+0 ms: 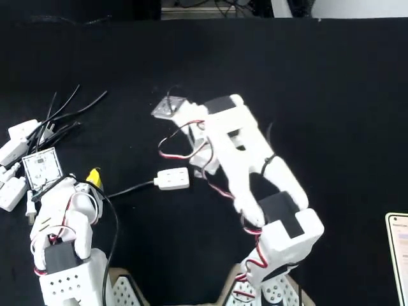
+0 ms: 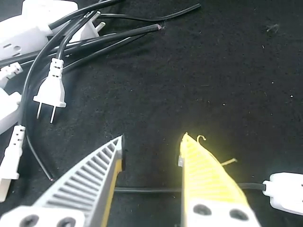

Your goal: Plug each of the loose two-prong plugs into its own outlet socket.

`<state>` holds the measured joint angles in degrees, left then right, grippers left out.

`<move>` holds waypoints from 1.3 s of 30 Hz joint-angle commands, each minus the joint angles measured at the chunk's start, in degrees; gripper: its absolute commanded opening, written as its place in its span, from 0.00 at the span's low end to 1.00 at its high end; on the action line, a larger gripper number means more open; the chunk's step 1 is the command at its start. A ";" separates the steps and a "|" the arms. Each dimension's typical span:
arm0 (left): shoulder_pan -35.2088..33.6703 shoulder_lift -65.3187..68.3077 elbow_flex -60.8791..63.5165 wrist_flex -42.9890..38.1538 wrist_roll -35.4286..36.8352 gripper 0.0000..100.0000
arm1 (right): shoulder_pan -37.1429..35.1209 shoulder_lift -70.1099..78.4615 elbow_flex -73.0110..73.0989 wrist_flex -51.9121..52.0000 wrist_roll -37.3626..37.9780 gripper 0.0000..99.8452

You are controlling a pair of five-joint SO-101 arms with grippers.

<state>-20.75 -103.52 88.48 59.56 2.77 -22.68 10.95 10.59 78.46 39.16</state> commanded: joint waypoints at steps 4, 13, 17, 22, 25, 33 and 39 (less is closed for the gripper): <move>-0.40 -0.26 -4.00 0.00 -0.26 0.20 | -5.10 -0.22 -0.66 -1.67 -0.62 0.01; -0.40 -0.26 -4.00 0.00 -0.26 0.21 | -5.63 -0.13 -0.48 -4.84 -0.62 0.11; -0.40 -0.26 -4.00 0.00 -0.26 0.21 | -5.63 -0.13 -0.31 -6.51 -0.53 0.11; -0.40 -0.26 -4.00 0.00 -0.26 0.21 | -3.96 -0.75 -0.40 -0.26 2.90 0.11; -0.40 -0.26 -4.00 0.00 -0.26 0.21 | -3.69 -0.22 0.92 2.46 6.07 0.11; -0.40 -0.26 -4.00 0.00 -0.26 0.21 | -1.05 -0.04 6.02 -7.03 16.26 0.13; -0.40 -0.26 -4.00 0.00 -0.26 0.21 | 2.20 5.49 4.44 -8.79 17.41 0.22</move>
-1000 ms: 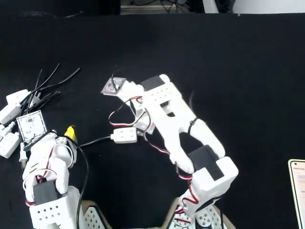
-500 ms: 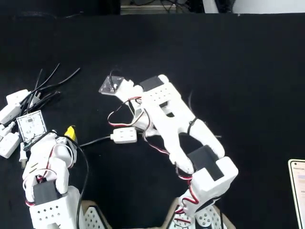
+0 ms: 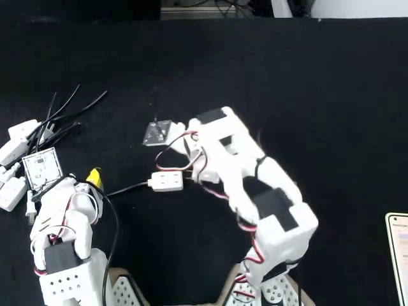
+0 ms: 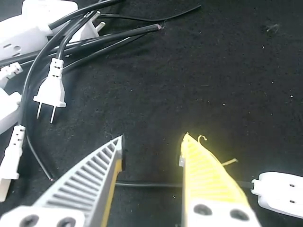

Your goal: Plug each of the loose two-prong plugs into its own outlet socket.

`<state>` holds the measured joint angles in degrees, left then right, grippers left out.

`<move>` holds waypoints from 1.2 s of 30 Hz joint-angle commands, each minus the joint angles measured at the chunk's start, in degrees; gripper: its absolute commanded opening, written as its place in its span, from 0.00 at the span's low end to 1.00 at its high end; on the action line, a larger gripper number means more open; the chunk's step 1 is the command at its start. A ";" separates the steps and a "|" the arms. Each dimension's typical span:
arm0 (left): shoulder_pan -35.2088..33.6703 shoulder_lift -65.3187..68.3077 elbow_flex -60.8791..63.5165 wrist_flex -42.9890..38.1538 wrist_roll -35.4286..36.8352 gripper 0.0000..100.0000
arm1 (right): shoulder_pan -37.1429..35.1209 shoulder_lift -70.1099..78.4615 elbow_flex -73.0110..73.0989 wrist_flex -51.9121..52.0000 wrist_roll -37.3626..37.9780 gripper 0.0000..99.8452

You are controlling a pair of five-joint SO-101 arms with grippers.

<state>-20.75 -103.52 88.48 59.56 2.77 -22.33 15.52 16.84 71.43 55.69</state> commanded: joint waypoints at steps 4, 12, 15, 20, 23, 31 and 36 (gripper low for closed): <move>-0.40 -0.26 -4.00 0.00 -0.26 0.21 | 1.58 4.26 -4.97 -2.64 0.70 0.17; -0.40 -0.26 -4.00 0.00 -0.26 0.21 | 1.76 2.77 -11.38 7.21 0.97 0.16; -0.40 -0.26 -4.00 0.00 -0.26 0.21 | 1.49 2.68 -12.79 6.77 0.53 0.16; -0.40 -0.26 -4.00 0.00 -0.26 0.21 | 0.62 5.93 -12.44 1.58 -4.31 0.16; -0.40 -0.26 -4.00 0.00 -0.26 0.21 | 0.44 8.84 -12.70 1.14 -4.84 0.16; -0.40 -0.26 -4.00 0.00 -0.26 0.21 | -0.62 8.22 -11.82 5.89 -4.66 0.16; -0.40 -0.26 -4.00 0.00 -0.26 0.21 | -2.46 6.20 -7.08 2.81 -2.90 0.16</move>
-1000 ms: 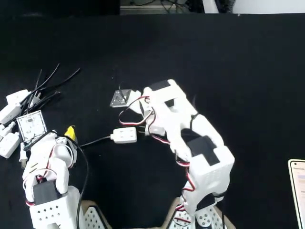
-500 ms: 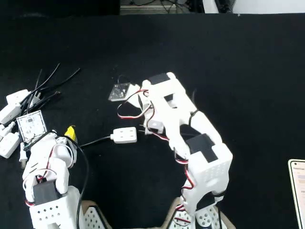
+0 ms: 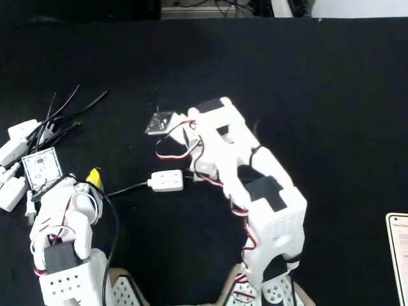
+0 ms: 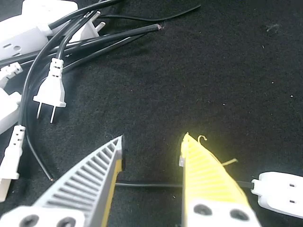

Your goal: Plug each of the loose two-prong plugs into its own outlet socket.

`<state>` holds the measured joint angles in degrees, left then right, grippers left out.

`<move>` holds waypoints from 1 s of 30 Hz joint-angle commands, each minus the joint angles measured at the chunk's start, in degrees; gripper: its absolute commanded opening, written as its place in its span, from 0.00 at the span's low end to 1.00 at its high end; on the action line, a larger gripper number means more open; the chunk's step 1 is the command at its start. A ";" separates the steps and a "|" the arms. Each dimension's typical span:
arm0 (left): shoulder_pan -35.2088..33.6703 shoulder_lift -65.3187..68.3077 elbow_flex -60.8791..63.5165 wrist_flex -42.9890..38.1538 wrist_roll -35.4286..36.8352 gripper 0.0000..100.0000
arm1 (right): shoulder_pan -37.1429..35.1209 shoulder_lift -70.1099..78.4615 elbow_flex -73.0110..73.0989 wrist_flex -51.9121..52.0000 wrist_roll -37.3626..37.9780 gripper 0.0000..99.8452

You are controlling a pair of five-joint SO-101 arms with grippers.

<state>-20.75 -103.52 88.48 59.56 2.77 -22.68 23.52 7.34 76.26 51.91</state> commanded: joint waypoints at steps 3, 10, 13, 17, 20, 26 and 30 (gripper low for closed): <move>-0.40 -0.26 -4.00 0.00 -0.26 0.21 | -2.11 -2.15 5.23 -6.07 0.79 0.16; -0.40 -0.26 -4.00 0.00 -0.26 0.21 | -1.85 -4.18 6.29 -6.95 0.70 0.02; -0.40 -0.26 -4.00 0.00 -0.26 0.21 | -1.85 -8.84 6.90 -4.75 0.70 0.01; -0.40 -0.26 -4.00 0.00 -0.26 0.21 | -2.02 -15.87 9.54 -4.04 -2.29 0.01; -0.40 -0.26 -4.00 0.00 -0.26 0.21 | -1.85 -17.45 12.88 -6.86 -5.63 0.01; -0.40 -0.26 -4.00 0.00 -0.26 0.21 | 1.93 -14.20 16.13 -10.90 -6.24 0.01; -0.40 -0.26 -4.00 0.00 -0.26 0.21 | 2.64 -14.20 14.90 -9.49 -8.79 0.01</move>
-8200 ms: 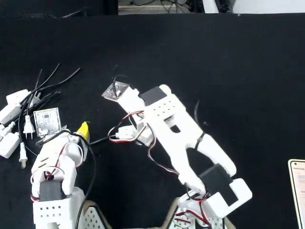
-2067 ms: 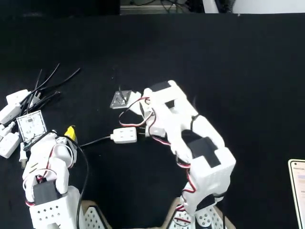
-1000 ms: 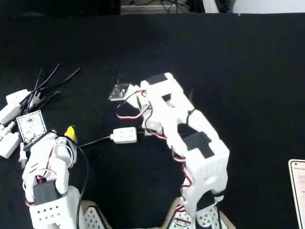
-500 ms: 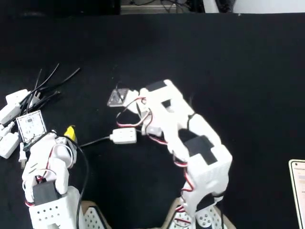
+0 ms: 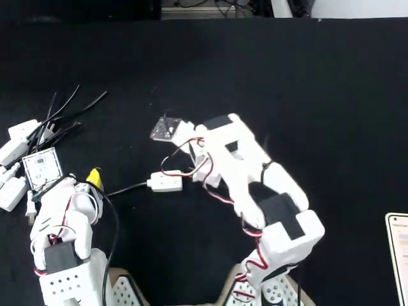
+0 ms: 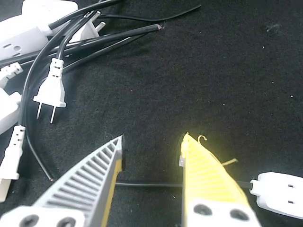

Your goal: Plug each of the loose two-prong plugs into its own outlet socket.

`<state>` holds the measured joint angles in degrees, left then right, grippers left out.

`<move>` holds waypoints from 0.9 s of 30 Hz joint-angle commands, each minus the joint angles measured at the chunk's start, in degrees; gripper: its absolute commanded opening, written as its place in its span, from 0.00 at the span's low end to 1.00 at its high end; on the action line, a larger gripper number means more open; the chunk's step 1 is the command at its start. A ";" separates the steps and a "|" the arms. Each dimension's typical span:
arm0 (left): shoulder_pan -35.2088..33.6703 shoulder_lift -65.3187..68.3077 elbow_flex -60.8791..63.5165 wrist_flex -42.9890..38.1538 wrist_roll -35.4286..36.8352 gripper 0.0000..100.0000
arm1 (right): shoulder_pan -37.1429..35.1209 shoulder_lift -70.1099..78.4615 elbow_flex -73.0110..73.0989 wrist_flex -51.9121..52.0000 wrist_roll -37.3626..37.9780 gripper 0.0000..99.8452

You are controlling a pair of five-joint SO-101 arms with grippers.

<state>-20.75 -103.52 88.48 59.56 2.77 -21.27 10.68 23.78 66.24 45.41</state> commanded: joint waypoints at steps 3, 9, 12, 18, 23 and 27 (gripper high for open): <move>-0.13 -0.26 -4.00 -0.09 -0.18 0.21 | -0.26 -7.34 -3.91 4.92 -3.08 0.01; 4.18 -0.26 -4.00 -0.97 -0.26 0.21 | -8.53 -26.15 -2.33 7.12 -7.21 0.01; 5.67 -0.26 -4.00 -2.99 0.00 0.20 | -12.75 -28.62 3.56 1.58 -9.14 0.01; 9.54 -0.26 -4.97 -4.04 0.00 0.20 | -14.15 -28.88 16.75 -18.99 -15.03 0.01; 13.85 -0.26 -5.49 -4.40 0.09 0.20 | -14.24 -28.97 22.46 -31.82 -21.89 0.01; 18.24 -0.26 -5.85 -4.48 2.64 0.21 | -15.30 -29.05 23.78 -35.69 -26.02 0.01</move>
<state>-5.80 -103.52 86.37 56.31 2.95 -34.73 -14.99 47.87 33.89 21.85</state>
